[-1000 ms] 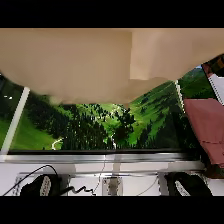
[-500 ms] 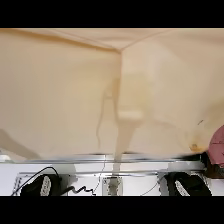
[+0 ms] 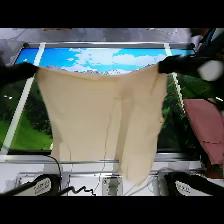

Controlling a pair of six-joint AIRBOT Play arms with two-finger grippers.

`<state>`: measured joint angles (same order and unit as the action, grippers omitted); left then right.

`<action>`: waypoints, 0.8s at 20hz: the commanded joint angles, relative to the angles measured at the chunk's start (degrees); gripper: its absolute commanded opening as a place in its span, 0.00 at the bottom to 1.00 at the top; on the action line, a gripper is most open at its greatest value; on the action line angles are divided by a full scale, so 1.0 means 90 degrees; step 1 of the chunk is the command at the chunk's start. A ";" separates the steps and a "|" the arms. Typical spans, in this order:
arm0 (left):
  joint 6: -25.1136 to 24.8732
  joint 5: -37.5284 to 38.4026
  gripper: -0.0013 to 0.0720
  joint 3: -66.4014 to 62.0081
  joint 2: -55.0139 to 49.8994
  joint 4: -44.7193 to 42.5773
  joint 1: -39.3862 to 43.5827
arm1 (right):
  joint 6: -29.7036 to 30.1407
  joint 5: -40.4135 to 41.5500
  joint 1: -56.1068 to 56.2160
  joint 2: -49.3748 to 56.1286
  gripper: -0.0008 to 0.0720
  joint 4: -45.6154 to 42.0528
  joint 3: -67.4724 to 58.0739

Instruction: Fold the clothes and pants, and hang the long-sleeved shirts on hangers.

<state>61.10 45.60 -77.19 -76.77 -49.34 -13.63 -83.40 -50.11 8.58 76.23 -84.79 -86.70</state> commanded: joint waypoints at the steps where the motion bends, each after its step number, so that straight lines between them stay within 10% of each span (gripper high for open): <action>1: -0.0345 -0.1093 0.04 -0.0007 -0.1443 -0.0002 0.0491 | -0.0002 0.0741 -0.0044 0.1491 0.03 -0.0216 -0.0010; 7: -0.0340 -0.1379 0.04 -0.0010 -0.1683 -0.0189 0.0546 | -0.0515 0.0571 -0.0826 0.1817 0.03 0.0051 -0.0010; 16: 0.0219 0.1773 0.04 -0.0002 -0.1719 -0.1933 0.0440 | 0.0044 -0.2829 -0.1523 0.1778 0.03 0.0364 0.0039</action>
<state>61.01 54.98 -77.23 -91.33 -62.61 -9.58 -84.58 -67.37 -4.12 92.12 -82.65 -86.65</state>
